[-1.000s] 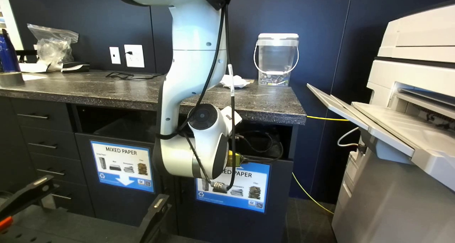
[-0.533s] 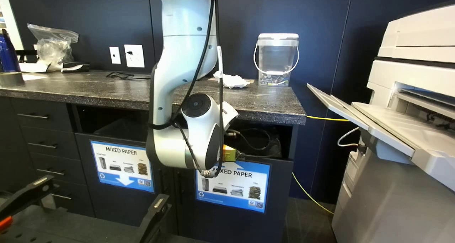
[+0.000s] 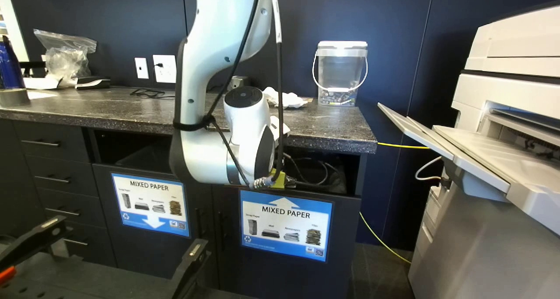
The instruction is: Put the white pieces of papers in the right bin
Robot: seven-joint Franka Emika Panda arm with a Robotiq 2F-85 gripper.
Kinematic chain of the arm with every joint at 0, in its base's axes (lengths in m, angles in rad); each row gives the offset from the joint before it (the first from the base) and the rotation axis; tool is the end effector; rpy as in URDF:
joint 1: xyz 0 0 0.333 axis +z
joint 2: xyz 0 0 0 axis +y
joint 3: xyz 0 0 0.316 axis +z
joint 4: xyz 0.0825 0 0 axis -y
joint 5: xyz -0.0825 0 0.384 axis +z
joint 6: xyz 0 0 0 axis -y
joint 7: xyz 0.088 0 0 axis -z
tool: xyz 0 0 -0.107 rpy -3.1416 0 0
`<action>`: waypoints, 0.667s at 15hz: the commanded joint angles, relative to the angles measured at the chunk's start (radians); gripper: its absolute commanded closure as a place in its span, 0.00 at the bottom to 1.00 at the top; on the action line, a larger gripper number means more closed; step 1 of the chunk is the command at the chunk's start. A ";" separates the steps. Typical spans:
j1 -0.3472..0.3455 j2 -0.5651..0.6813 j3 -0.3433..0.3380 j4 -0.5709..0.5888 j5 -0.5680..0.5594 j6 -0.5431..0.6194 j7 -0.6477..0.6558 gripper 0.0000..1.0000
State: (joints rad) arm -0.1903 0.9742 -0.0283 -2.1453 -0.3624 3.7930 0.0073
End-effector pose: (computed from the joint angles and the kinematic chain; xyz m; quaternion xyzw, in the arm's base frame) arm 0.5228 -0.0677 0.0303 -0.9423 -0.0752 -0.3259 0.0126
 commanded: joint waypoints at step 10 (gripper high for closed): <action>-0.496 -0.508 0.541 -0.205 0.022 -0.750 -0.159 0.00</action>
State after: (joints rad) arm -0.4914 0.5327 0.3156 -2.3511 -0.3714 3.1510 -0.0776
